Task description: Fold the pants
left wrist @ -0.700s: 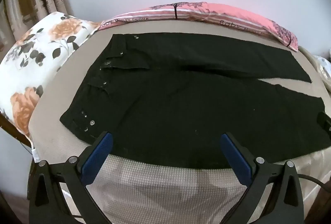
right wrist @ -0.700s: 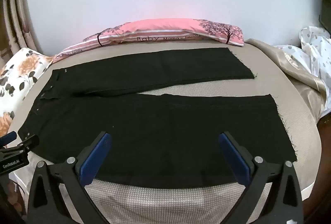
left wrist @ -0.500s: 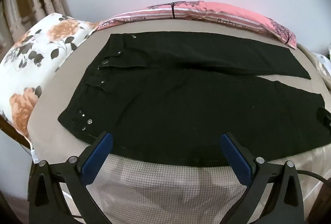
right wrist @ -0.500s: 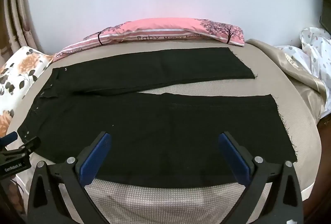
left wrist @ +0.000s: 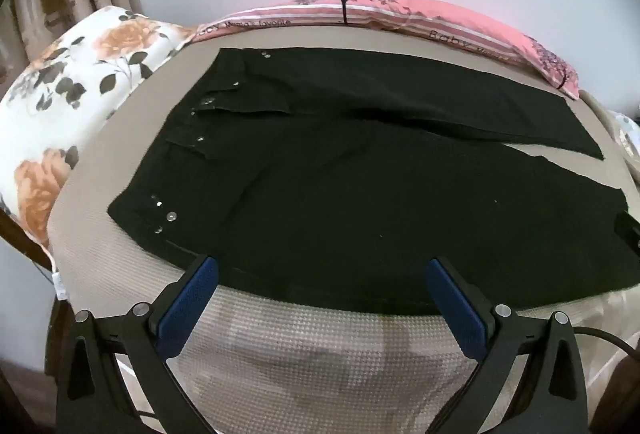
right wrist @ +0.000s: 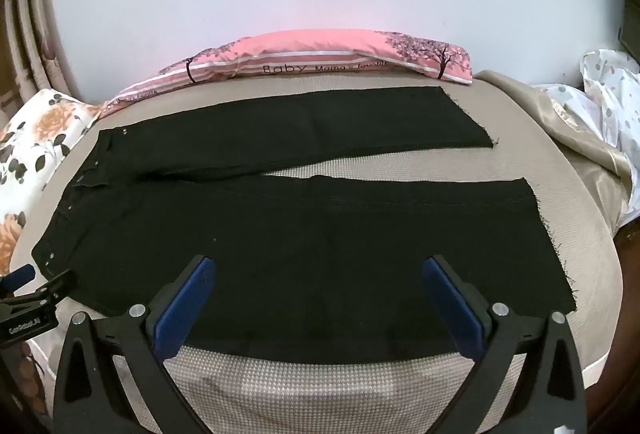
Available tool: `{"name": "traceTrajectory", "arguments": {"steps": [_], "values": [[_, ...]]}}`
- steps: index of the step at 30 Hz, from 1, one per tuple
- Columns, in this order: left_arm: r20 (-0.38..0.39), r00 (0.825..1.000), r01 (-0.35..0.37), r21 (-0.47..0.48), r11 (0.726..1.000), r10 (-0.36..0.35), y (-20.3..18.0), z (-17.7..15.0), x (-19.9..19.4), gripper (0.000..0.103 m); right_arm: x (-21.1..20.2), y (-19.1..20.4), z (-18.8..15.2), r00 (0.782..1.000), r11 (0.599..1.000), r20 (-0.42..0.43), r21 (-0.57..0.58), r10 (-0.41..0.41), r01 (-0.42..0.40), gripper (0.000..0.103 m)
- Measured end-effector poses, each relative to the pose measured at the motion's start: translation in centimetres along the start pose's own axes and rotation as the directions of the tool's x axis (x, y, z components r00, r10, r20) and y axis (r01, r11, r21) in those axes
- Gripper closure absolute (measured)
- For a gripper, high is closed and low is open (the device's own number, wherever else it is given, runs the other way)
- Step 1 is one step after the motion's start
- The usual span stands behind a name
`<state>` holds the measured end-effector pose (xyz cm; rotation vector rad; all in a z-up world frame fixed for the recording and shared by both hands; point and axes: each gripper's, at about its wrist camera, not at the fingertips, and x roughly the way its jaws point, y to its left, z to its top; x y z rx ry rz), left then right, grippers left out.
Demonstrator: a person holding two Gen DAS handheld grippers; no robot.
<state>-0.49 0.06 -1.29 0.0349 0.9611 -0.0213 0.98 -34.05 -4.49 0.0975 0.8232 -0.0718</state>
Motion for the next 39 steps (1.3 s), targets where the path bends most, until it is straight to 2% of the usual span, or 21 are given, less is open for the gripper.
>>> {"name": "traceTrajectory", "arguments": {"steps": [5,16,25,39], "values": [[-0.001,1.000,0.005,0.017,1.000,-0.005,0.01,0.05,0.25,0.000,0.24,0.18,0.18,1.000,1.000,-0.013,0.003,-0.002,0.002,0.000],[-0.011,1.000,-0.004,-0.005,1.000,0.004,0.27,-0.31,0.87,0.000,0.51,0.20,0.13,1.000,1.000,-0.022,0.007,-0.002,0.002,0.000],[0.044,0.999,0.023,0.012,1.000,-0.024,0.10,-0.30,0.22,0.000,0.58,0.40,0.08,1.000,1.000,-0.026,0.000,-0.007,0.007,0.000],[-0.014,1.000,-0.001,0.013,1.000,0.002,-0.22,-0.59,1.11,0.000,0.39,0.72,0.08,1.000,1.000,-0.016,-0.016,-0.002,0.002,0.000]]}}
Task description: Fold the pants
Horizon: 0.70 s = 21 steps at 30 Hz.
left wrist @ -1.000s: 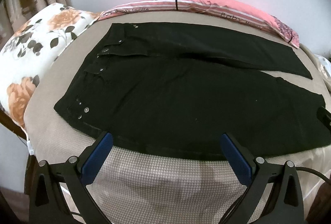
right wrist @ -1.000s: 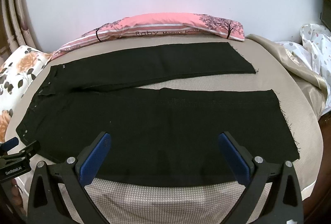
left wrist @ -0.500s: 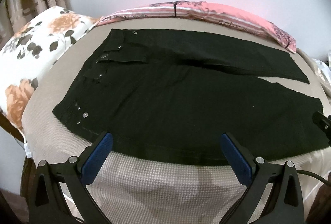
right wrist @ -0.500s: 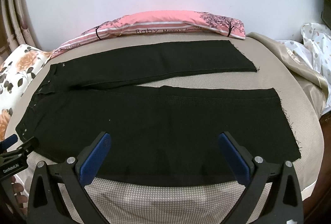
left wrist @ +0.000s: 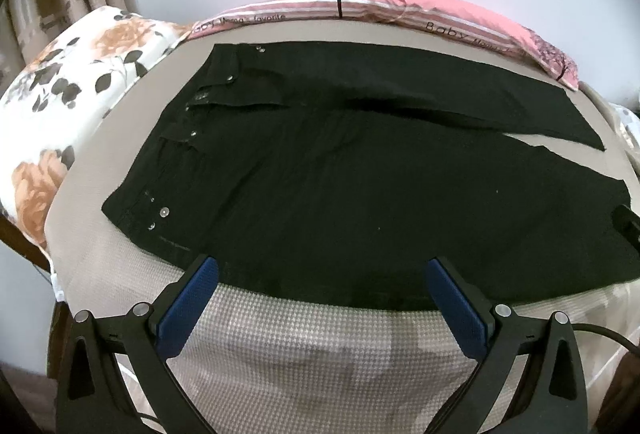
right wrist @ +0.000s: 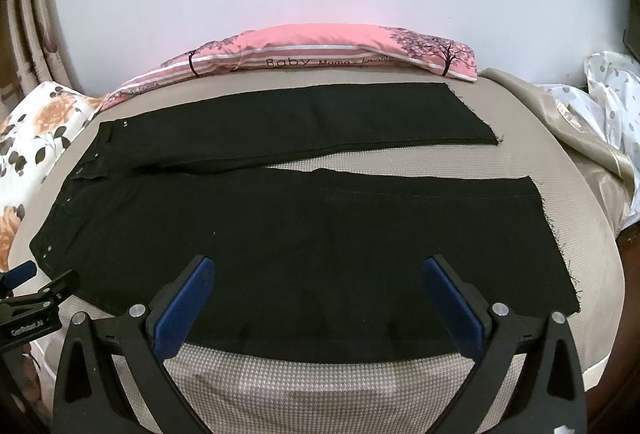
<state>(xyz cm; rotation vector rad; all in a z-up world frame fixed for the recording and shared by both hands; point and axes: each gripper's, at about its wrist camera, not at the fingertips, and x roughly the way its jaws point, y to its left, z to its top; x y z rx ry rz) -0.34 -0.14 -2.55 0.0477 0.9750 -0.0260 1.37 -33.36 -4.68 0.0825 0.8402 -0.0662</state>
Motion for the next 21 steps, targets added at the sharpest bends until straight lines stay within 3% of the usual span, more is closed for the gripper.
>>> {"name": "traceTrajectory", "arguments": {"steps": [21], "values": [[-0.021,1.000,-0.014,0.005,1.000,0.014,-0.08,-0.35,0.27,0.000,-0.26,0.40,-0.07,1.000,1.000,0.014,-0.015,0.010,-0.010,0.000]]}}
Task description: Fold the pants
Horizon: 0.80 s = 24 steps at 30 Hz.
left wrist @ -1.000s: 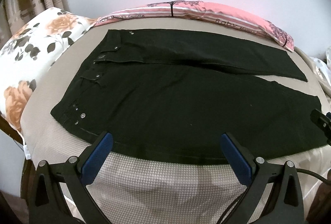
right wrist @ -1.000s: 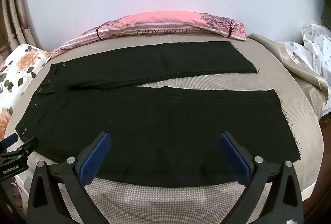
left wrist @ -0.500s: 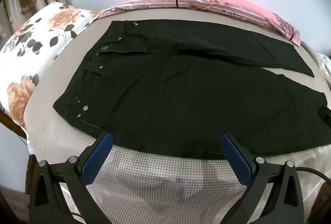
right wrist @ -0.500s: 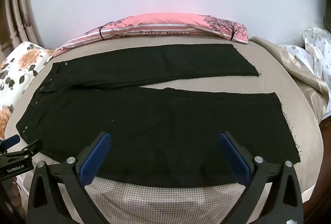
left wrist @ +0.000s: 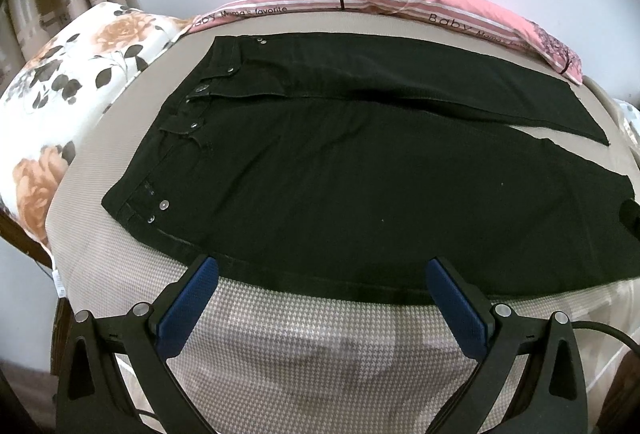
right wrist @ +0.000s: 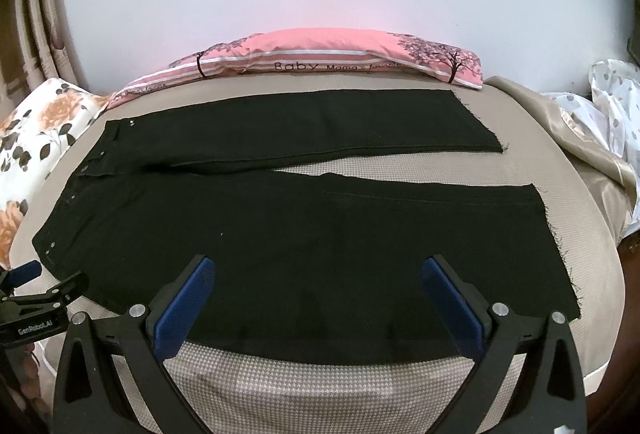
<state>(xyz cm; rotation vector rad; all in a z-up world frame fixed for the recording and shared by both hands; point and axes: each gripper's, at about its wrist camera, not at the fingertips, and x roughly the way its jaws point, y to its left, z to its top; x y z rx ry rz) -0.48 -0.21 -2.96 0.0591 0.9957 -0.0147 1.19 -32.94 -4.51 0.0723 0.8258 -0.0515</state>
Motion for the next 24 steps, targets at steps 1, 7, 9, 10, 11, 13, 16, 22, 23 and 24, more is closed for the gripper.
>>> {"name": "traceTrajectory", "arguments": {"steps": [1,7,9,10,11,13,16,22,23,24], "values": [[0.000,1.000,-0.001,0.000,1.000,0.001,0.01,0.00,-0.02,0.000,-0.01,-0.04,0.01,1.000,1.000,0.001,0.003,0.000,0.000,0.000],[0.002,1.000,-0.005,-0.003,1.000,0.005,0.14,0.02,-0.03,0.000,-0.02,-0.23,0.08,1.000,1.000,0.004,0.008,0.002,-0.002,0.000],[0.003,1.000,-0.005,-0.003,1.000,0.005,0.15,0.02,-0.03,0.000,0.09,-0.31,0.09,1.000,1.000,0.000,0.010,0.004,-0.004,0.000],[0.004,1.000,-0.005,-0.002,1.000,0.005,0.17,0.01,-0.04,0.000,0.11,-0.33,0.05,1.000,1.000,-0.001,0.011,0.006,-0.006,0.000],[0.003,1.000,-0.006,-0.003,1.000,0.006,0.14,0.04,-0.03,0.000,0.14,-0.36,0.00,1.000,1.000,-0.002,0.012,0.004,-0.004,0.000],[0.001,1.000,-0.005,-0.004,1.000,0.005,0.16,0.03,-0.01,0.000,0.10,-0.37,-0.02,1.000,1.000,0.000,0.012,0.005,-0.005,0.000],[0.000,1.000,-0.005,-0.004,1.000,0.005,0.15,0.05,0.01,0.000,0.10,-0.36,-0.02,1.000,1.000,0.001,0.013,0.003,-0.003,0.000],[-0.002,1.000,0.005,-0.001,1.000,-0.005,0.33,0.31,0.21,0.000,0.08,-0.37,0.00,1.000,1.000,0.005,0.018,0.011,-0.011,0.000],[-0.001,1.000,0.006,0.001,1.000,-0.006,0.35,0.42,0.26,0.000,0.06,-0.35,0.06,1.000,1.000,0.009,0.022,0.017,-0.018,0.000],[0.001,1.000,0.011,0.005,1.000,-0.011,0.42,0.61,0.30,0.000,0.08,-0.36,0.14,1.000,0.999,0.011,0.023,0.024,-0.025,0.000]]}}
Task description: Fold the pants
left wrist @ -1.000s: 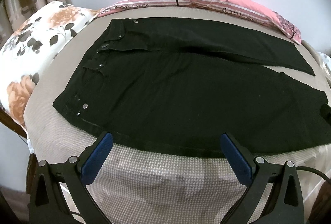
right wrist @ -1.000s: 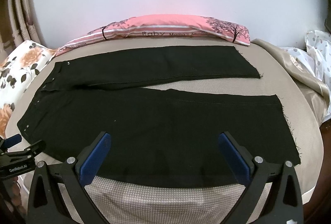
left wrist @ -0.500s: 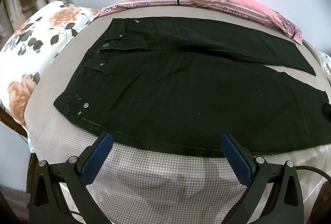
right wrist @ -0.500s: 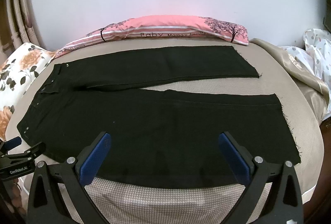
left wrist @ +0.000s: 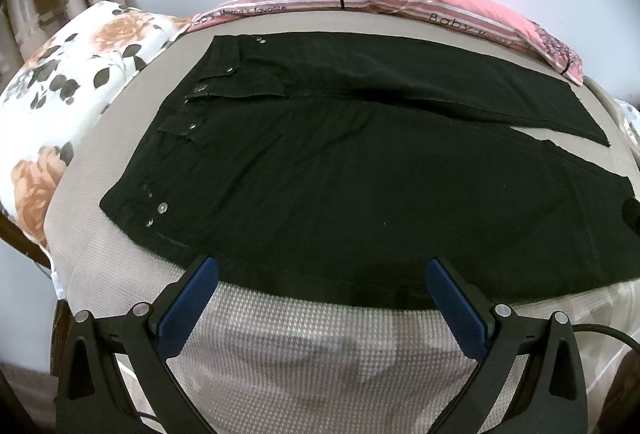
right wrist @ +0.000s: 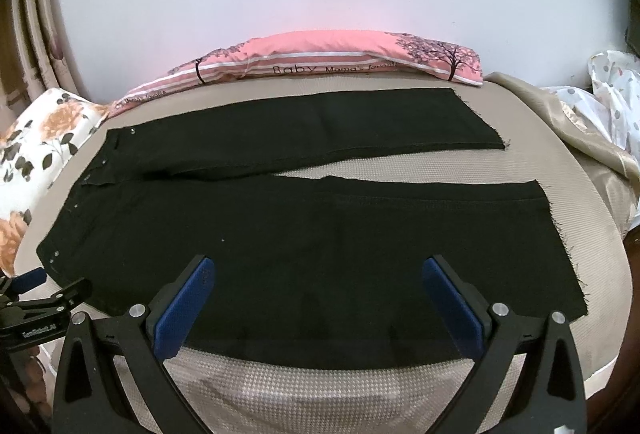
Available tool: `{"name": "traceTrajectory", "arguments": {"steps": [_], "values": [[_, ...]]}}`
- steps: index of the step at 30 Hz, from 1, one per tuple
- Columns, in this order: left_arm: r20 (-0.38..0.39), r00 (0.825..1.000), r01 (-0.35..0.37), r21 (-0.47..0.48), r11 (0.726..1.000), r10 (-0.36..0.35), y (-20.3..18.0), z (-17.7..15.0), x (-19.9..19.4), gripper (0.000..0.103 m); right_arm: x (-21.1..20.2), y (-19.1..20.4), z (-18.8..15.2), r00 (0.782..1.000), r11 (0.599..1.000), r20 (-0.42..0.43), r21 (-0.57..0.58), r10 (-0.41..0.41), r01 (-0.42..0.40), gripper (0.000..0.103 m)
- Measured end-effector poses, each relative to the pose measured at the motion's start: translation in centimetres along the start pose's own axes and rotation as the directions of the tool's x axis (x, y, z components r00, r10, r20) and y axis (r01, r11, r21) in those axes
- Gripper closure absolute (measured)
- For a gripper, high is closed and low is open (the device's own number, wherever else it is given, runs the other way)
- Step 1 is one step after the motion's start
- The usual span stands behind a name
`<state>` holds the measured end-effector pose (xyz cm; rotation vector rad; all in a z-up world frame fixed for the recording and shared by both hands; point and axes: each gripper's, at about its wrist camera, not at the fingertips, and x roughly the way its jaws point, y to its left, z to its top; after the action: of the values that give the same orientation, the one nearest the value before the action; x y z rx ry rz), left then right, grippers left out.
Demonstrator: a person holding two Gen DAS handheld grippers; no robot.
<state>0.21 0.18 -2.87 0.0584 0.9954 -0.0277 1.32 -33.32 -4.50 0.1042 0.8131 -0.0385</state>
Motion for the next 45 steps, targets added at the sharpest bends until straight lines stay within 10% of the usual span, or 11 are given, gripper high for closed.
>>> {"name": "traceTrajectory", "arguments": {"steps": [15,22,25,34,39,45], "values": [[0.112,0.993,0.031,-0.022,0.999,-0.028,8.3,12.3,0.1,0.004,4.3,3.6,6.8,0.993,0.991,0.004,-0.068,0.117,-0.117,0.000],[0.038,0.995,0.091,-0.100,0.991,-0.088,14.9,19.6,6.3,0.042,8.3,5.6,11.1,0.984,0.983,-0.022,-0.046,0.175,-0.175,0.000],[0.029,0.973,0.231,-0.122,0.965,-0.229,16.9,21.7,8.9,0.042,10.5,6.5,12.3,0.980,0.980,-0.045,-0.052,0.192,-0.195,0.000],[0.019,0.805,0.557,-0.369,0.744,-0.593,22.8,26.3,17.1,0.045,16.5,9.3,14.3,0.979,0.981,-0.107,-0.074,0.171,-0.180,0.000],[-0.003,0.824,0.515,-0.412,0.751,-0.567,24.5,27.2,20.5,0.055,19.3,11.0,14.8,0.972,0.975,-0.142,-0.095,0.185,-0.200,0.000],[-0.026,0.806,0.524,-0.433,0.734,-0.591,25.1,27.7,23.8,0.055,21.9,12.3,15.8,0.974,0.973,-0.147,-0.125,0.174,-0.192,0.000]]}}
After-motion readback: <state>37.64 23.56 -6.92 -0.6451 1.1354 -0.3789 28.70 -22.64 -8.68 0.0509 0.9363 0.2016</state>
